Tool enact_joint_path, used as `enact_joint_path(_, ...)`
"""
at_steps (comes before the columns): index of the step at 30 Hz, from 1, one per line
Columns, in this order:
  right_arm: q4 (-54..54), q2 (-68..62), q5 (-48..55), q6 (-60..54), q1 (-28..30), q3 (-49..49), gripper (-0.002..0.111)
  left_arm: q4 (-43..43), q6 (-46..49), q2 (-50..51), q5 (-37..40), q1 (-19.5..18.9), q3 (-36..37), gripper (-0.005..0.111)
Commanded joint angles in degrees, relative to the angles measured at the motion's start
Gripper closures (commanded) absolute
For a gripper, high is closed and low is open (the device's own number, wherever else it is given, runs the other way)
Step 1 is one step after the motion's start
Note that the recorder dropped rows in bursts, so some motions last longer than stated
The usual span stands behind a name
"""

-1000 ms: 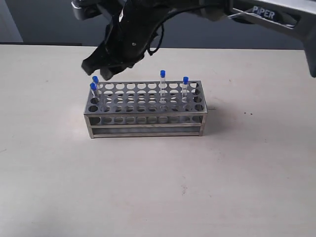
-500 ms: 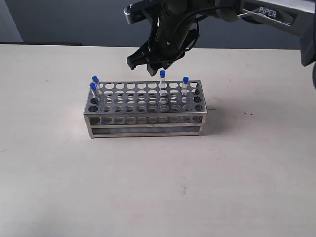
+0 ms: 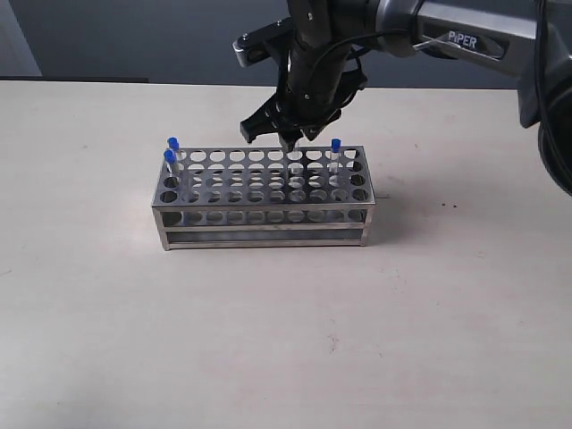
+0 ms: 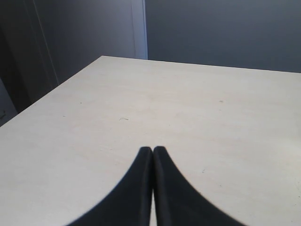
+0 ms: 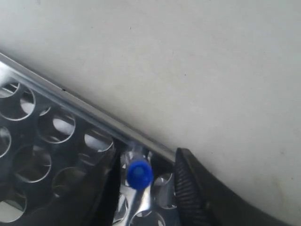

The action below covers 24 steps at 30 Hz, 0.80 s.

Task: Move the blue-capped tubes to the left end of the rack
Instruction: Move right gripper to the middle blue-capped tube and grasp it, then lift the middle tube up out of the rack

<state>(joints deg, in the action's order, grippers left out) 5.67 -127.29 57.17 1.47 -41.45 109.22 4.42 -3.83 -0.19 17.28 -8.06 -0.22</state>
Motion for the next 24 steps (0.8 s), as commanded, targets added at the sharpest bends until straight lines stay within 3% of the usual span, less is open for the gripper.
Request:
enact_joint_path(1,0.7,-1.0,-0.9,0.3,0.3,0.2,0.087,-0.3,-0.1,0.2,-0.6,0.3,0.2,0.106)
enact_joint_path(4,0.7,-1.3,-1.7,0.3,0.3,0.2,0.108,-0.3,-0.1,0.2,-0.6,0.3,0.2,0.106)
enact_joint_path(24,-0.9,10.5,-1.7,-0.2,-1.6,0.2,0.109,-0.3,-0.1,0.2,-0.6,0.3,0.2,0.106)
